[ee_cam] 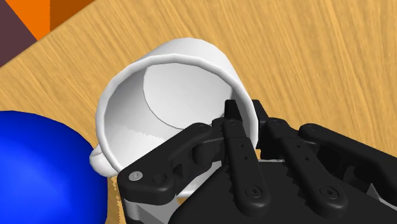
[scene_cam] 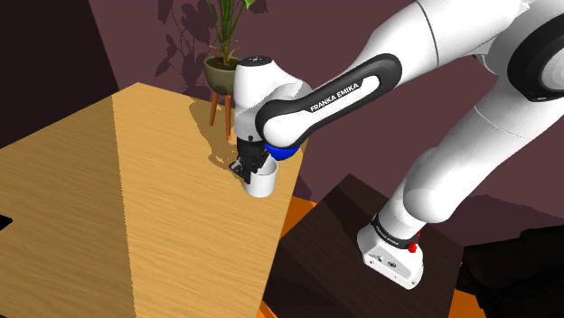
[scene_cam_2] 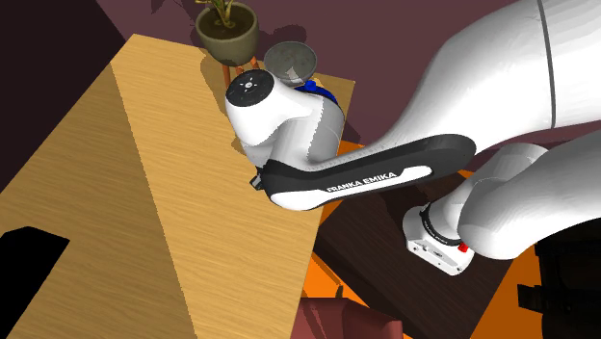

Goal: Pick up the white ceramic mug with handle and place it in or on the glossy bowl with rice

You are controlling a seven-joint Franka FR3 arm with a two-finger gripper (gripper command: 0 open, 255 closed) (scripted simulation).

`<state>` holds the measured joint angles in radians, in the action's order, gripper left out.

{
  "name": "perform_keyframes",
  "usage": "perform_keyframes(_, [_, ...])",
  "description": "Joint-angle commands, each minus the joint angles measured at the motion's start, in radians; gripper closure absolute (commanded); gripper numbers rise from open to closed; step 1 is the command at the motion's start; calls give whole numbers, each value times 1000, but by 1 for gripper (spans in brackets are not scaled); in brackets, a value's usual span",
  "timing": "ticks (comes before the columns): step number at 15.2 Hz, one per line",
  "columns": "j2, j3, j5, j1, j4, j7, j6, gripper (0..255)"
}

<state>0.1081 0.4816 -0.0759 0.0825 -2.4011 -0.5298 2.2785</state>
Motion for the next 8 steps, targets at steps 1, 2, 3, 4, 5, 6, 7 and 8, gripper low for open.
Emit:
perform_keyframes(1, [0,0,0,0,0,0,0,255])
perform_keyframes(2, [0,0,0,0,0,0,0,255])
perform_keyframes(3, [0,0,0,0,0,0,0,255])
perform_keyframes(4, [0,0,0,0,0,0,0,255])
perform_keyframes(5, [0,0,0,0,0,0,0,255])
perform_keyframes(6, [10,-1,-5,1,6,4,-14,255])
perform_keyframes(7, [19,-3,-9,1,12,7,-29,255])
perform_keyframes(8, [28,-4,-13,1,18,10,-43,255])
